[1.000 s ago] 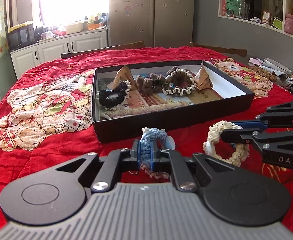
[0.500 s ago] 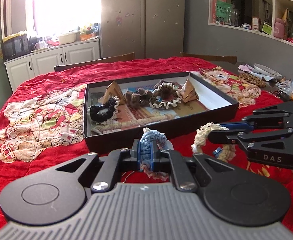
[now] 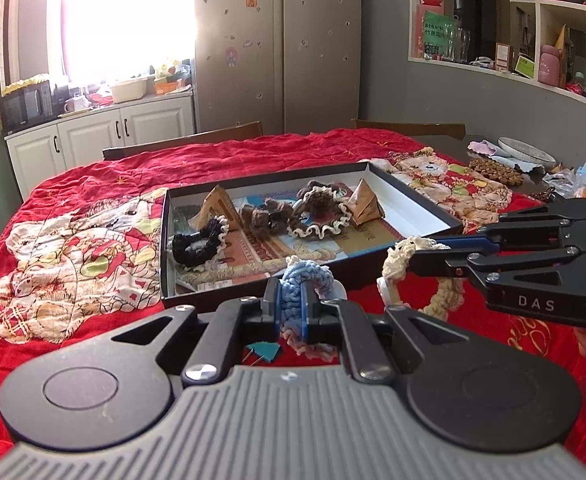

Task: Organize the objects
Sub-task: 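Carry the cream scrunchie in the right tool into the box while the left tool carries the blue one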

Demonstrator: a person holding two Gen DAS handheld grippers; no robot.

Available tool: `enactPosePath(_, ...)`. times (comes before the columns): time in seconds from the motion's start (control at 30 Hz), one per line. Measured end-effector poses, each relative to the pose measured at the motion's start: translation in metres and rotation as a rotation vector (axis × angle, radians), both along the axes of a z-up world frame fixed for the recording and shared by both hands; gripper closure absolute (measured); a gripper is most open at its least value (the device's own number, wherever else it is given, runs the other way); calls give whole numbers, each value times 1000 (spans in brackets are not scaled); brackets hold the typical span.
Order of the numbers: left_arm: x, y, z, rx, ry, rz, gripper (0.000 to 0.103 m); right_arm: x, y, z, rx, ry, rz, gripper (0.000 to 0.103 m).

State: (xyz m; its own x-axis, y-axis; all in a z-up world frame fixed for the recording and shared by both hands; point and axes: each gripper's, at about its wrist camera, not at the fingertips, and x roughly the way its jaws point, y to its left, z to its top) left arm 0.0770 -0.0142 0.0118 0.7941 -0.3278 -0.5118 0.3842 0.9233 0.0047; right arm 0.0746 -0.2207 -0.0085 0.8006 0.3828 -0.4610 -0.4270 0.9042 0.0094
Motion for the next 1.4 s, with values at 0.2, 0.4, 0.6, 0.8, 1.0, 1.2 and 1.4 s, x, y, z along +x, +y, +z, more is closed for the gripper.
enactPosePath(0.2,0,-1,10,-4,-30,2,92,0,-7,11,6,-31,-17,91)
enactPosePath(0.4,11,-1,23,-18,-64,22,92,9,-12,27,6,-55,-39,91)
enactPosePath(0.6,33,-1,33,-53,-66,46,92,27,-15,40,23,-70,-73,91)
enactPosePath(0.8,58,-6,35,-54,-58,78,92,50,-15,46,12,-77,-113,91)
enactPosePath(1.0,85,-16,36,-37,-60,111,92,80,-14,51,28,-70,-139,91)
enactPosePath(1.2,116,-24,34,-33,-38,140,92,116,-16,53,54,-53,-181,91)
enactPosePath(1.4,137,-37,30,-21,-34,143,92,155,-21,44,80,-23,-236,91)
